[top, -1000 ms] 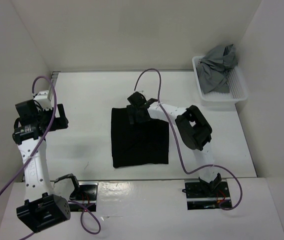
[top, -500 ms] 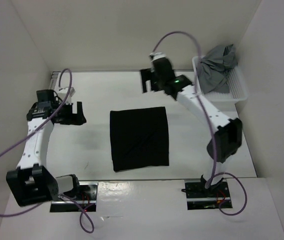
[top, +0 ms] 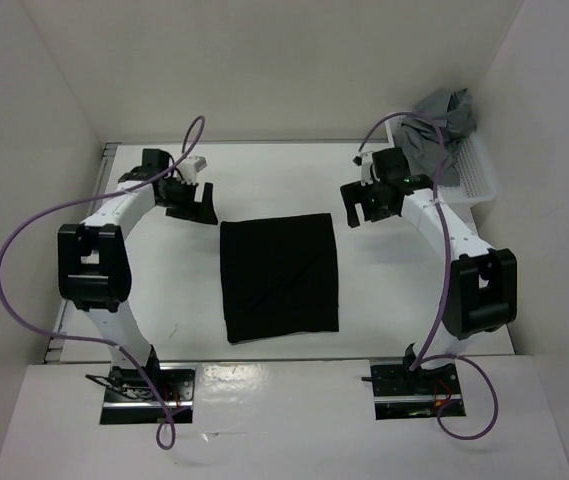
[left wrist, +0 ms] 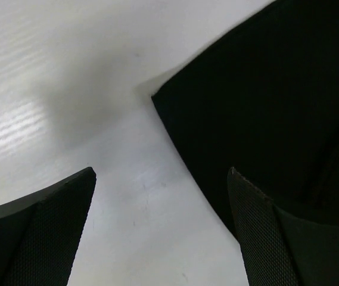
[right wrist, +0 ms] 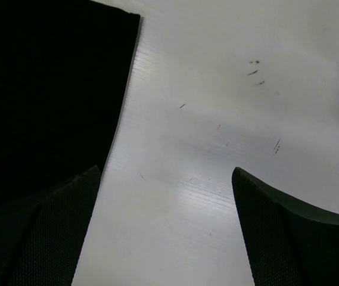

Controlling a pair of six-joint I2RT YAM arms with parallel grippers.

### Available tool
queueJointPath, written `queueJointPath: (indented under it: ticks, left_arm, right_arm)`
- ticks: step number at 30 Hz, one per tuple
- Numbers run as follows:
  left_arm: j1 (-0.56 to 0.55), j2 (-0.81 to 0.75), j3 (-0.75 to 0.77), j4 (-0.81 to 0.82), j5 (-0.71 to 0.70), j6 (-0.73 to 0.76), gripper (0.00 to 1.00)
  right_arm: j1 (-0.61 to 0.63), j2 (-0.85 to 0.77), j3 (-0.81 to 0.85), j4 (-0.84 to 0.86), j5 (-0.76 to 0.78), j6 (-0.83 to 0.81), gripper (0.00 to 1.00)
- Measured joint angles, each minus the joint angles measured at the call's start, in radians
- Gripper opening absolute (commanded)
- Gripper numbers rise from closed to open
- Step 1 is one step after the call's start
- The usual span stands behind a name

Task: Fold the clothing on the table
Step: Flatten the skirt out

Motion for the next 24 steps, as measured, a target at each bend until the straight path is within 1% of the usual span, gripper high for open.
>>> queueJointPath:
  ticks: [4,8,10,13,14,16,20,24]
  left_arm:
    - [-0.035,0.117,0.071,0.027,0.001,-0.020,0.93]
    - [-0.051,0.212,0.109,0.043,0.012,-0.023,0.86]
    - [-0.052,0.233,0.111,0.045,0.021,-0.023,0.79]
    - [-0.053,0.249,0.110,0.049,0.038,-0.018,0.72]
    - [-0.052,0.250,0.110,0.051,0.045,-0.018,0.67]
    - [-0.052,0.252,0.110,0.056,0.065,-0.015,0.62]
    - [-0.051,0.272,0.110,0.073,0.111,-0.010,0.55]
    - [-0.051,0.308,0.115,0.078,0.159,-0.010,0.54]
  right_arm:
    - [-0.016,-0.021,0.000,0.003,-0.041,-0.022,0.94]
    - [-0.024,-0.040,0.000,0.004,-0.060,-0.032,0.94]
    - [-0.026,-0.040,-0.001,0.005,-0.066,-0.035,0.94]
    - [-0.032,-0.040,-0.008,0.004,-0.074,-0.037,0.94]
    - [-0.035,-0.040,-0.010,0.005,-0.077,-0.036,0.94]
    - [-0.042,-0.040,-0.012,0.004,-0.083,-0.037,0.94]
    - [-0.057,-0.040,-0.012,0.005,-0.092,-0.036,0.94]
    - [-0.065,-0.040,-0.012,0.005,-0.093,-0.036,0.94]
